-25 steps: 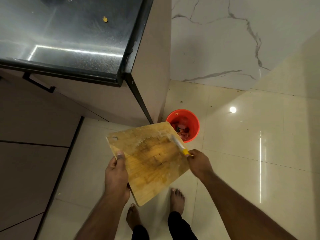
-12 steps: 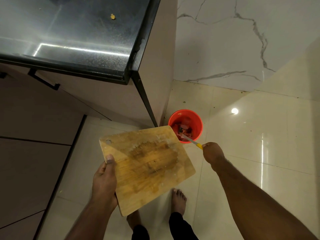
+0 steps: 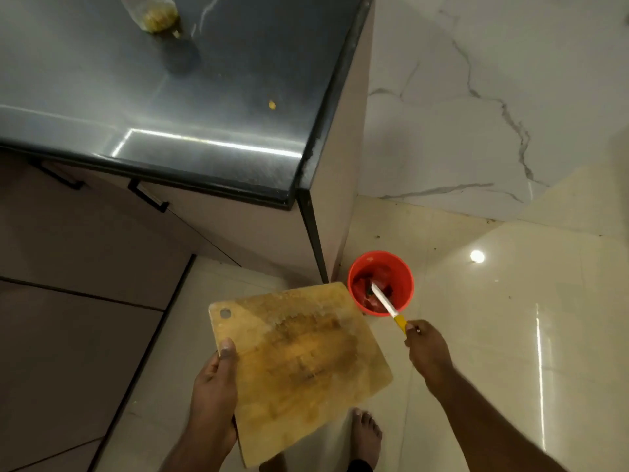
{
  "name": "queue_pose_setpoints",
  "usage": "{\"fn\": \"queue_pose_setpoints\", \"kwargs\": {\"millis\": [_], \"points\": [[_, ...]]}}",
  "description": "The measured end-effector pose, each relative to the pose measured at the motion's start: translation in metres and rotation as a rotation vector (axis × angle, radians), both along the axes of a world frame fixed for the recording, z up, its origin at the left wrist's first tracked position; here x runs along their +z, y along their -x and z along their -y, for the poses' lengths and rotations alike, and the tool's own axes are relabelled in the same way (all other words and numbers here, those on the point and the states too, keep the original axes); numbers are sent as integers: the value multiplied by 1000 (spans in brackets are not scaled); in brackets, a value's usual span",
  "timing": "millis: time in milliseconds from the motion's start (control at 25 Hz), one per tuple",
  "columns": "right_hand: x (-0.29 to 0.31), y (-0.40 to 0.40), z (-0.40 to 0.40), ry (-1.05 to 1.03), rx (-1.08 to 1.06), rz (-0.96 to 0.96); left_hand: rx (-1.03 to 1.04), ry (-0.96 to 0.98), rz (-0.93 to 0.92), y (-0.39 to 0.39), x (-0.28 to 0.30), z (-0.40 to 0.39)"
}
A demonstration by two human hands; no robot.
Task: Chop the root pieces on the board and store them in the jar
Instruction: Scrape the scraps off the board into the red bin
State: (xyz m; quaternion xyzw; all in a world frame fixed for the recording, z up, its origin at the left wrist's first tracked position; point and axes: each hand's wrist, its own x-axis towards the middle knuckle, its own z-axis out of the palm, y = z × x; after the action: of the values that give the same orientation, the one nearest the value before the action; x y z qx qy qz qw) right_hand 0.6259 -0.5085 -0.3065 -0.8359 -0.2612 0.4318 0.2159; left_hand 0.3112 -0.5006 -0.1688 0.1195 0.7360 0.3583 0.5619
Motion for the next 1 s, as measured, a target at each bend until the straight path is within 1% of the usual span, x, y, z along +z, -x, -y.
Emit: {"fn": "queue_pose_setpoints", "kwargs": {"millis": [120, 240, 360, 480, 520, 640, 760, 800, 880, 920, 1000], "points": [[32, 33, 9, -92, -2, -125, -35, -28, -2, 20, 34, -4], [70, 75, 12, -189, 144, -116, -73, -29, 43, 45, 68, -11], [118, 122, 10, -305, 203, -121, -104, -66, 86, 70, 102, -18], [156, 158, 13, -306, 263, -121, -163, -68, 119, 99, 126, -22], [168, 170, 16, -294, 278, -131, -187, -84, 107, 113, 136, -22], [205, 210, 20, -287, 317, -132, -266, -186, -91, 166, 159, -22], [243, 257, 9, -325, 390, -72, -285, -224, -123, 223, 178, -27], [254, 270, 3, -355, 402, -53, -270, -243, -92, 239, 180, -32], [274, 295, -14, -428, 421, -25, -182, -256, 71, 265, 189, -43], [283, 306, -25, -465, 433, 4, -145, -263, 123, 279, 191, -52], [298, 321, -52, -531, 446, 55, -138, -298, 146, 296, 197, -76]]}}
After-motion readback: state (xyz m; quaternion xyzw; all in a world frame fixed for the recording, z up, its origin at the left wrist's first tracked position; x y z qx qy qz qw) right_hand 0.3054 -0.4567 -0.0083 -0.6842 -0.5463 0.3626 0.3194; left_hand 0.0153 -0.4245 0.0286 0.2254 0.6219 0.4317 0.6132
